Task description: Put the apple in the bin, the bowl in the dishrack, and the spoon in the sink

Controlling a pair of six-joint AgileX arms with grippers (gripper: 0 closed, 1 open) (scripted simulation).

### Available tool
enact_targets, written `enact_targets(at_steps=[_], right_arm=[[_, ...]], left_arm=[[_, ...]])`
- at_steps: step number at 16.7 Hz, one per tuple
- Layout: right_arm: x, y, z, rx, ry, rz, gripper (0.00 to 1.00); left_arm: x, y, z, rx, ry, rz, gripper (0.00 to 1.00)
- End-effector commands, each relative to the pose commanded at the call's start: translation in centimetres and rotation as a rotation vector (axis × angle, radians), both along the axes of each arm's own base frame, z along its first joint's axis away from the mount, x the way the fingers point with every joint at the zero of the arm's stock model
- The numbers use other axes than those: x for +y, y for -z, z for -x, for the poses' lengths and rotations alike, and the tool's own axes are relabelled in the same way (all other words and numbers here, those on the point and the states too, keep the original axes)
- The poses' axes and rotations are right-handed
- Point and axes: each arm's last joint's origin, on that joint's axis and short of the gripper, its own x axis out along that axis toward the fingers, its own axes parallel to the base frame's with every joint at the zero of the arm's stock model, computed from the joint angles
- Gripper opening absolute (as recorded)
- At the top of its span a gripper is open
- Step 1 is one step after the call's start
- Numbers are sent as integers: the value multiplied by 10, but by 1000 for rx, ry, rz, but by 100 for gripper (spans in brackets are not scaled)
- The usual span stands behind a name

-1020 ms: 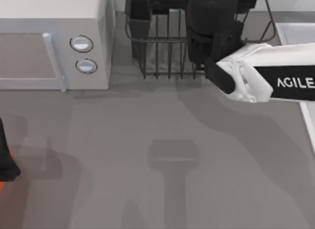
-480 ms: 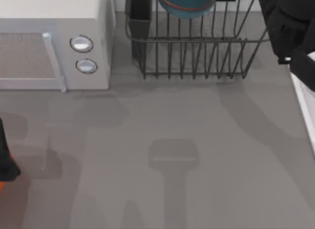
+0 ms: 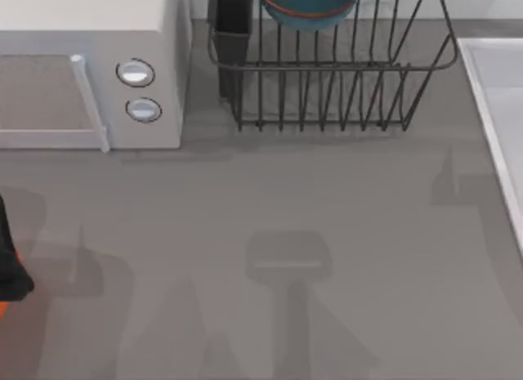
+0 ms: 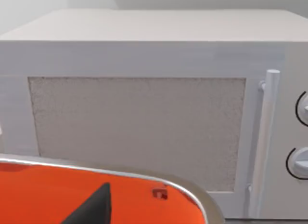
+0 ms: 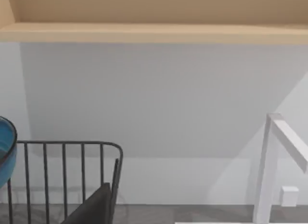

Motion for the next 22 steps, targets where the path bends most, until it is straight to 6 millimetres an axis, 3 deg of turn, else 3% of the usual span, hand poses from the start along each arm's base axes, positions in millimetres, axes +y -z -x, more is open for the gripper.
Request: enact_targets(at_steps=[4,7,10,18,22], right_arm=[[-25,57,51,2,-7,2,100],[-32,95,64,18,-12,-4,100],[-35,117,67,29,-16,-11,100],[-36,119,67,46,-15,0,100],[-39,108,63,221,5,143,100]], left_arm=[[0,0,0,0,0,0,100],[0,0,0,0,0,0,100],[0,0,0,0,0,0,100],[0,0,0,0,0,0,100],[0,0,0,0,0,0,100]])
